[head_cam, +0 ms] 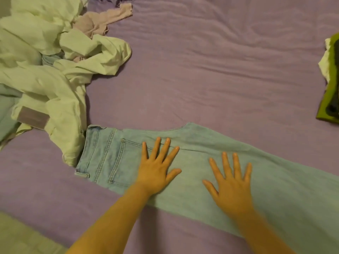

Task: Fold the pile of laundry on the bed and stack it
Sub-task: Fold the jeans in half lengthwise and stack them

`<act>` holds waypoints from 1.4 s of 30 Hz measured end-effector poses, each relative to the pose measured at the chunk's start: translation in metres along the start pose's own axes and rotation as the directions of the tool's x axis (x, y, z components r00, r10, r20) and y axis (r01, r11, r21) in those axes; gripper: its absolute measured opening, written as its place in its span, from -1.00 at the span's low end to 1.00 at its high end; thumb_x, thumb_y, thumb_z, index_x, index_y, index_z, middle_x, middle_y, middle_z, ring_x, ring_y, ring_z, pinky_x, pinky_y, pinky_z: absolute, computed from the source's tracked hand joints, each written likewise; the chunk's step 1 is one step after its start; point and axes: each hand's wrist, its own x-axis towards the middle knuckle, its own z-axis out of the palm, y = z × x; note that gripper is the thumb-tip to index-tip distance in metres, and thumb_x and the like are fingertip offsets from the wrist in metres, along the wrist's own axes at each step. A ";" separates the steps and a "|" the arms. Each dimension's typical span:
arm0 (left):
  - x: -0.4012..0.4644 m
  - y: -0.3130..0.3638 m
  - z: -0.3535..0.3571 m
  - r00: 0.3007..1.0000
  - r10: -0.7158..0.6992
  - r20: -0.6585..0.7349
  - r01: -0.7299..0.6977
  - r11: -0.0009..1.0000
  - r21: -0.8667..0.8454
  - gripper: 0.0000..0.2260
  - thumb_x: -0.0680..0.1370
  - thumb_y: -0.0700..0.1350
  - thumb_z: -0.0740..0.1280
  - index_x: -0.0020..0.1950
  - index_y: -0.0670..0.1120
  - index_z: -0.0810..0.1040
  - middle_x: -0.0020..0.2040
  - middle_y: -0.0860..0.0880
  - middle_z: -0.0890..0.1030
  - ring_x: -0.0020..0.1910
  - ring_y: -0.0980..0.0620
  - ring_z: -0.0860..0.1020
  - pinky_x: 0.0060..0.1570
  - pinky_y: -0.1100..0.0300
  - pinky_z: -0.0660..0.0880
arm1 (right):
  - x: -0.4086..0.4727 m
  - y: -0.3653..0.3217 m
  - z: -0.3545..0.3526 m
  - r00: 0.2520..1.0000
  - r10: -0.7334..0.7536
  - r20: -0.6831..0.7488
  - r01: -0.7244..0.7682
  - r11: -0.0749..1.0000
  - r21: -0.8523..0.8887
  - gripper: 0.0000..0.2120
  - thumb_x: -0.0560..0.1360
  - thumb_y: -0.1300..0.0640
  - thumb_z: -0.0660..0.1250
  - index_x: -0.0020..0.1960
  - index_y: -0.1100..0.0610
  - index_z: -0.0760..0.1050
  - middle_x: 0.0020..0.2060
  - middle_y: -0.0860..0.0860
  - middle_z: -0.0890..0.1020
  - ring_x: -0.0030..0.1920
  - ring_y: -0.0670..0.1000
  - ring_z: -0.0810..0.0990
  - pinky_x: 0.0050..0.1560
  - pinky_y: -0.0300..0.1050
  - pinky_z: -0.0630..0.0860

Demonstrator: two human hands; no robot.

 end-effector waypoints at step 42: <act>-0.106 -0.126 -0.037 0.387 -0.844 0.370 0.514 -0.135 -0.847 -0.22 0.48 -0.15 0.44 0.56 -0.12 0.05 0.42 -0.22 0.22 0.38 -0.18 0.30 0.39 -0.01 0.26 | 0.045 -0.233 -0.005 0.950 -0.092 0.297 0.096 0.995 0.003 -0.20 0.17 -0.48 -0.65 0.36 -0.22 -0.54 0.44 0.02 -0.45 0.40 0.10 -0.52 0.41 0.31 -0.29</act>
